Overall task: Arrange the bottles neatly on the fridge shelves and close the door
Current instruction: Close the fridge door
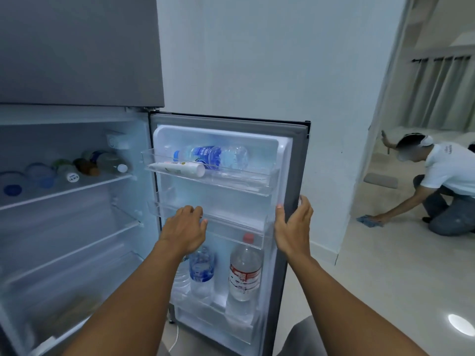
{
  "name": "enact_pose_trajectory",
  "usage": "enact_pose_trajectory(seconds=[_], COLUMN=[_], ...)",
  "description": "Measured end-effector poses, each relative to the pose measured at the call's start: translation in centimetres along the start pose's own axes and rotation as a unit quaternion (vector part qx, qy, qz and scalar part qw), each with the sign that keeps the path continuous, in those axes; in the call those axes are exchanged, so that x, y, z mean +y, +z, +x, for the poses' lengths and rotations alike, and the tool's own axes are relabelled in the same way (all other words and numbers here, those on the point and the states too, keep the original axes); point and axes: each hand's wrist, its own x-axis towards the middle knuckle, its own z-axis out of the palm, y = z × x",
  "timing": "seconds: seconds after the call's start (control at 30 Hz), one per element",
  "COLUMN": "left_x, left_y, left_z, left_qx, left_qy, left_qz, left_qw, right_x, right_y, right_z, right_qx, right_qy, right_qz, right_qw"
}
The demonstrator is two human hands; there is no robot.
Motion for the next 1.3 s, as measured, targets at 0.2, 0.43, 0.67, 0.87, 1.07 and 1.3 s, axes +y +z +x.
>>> enact_pose_trajectory(seconds=[0.2, 0.43, 0.67, 0.87, 1.07, 1.3], left_x=[0.7, 3.3, 4.2, 2.0, -1.1, -6.1], left_y=[-2.1, -4.7, -6.5, -6.7, -7.3, -7.7], left_z=[-4.5, -13.1, -17.9, -19.8, -20.3, -20.8], left_qx=[0.014, 0.101, 0.105, 0.119, 0.181, 0.195], left_qy=[-0.014, 0.028, -0.042, -0.116, -0.147, -0.138], left_qz=[-0.001, -0.092, -0.171, -0.084, -0.029, -0.031], left_qw=[1.000, 0.990, 0.979, 0.983, 0.972, 0.971], right_x=[-1.0, -4.4, -7.0, -9.0, -10.6, -12.4], right_y=[-1.9, -4.6, -3.9, -1.8, 2.2, 8.7], right_z=[-2.8, -8.2, -12.3, -12.7, -12.1, -10.3], right_qx=[-0.069, -0.211, -0.282, -0.348, -0.328, -0.357], right_qy=[0.017, -0.053, -0.036, 0.016, 0.010, -0.068], right_qz=[0.041, 0.070, 0.128, 0.184, 0.151, 0.083], right_qw=[0.997, 0.974, 0.950, 0.919, 0.932, 0.928])
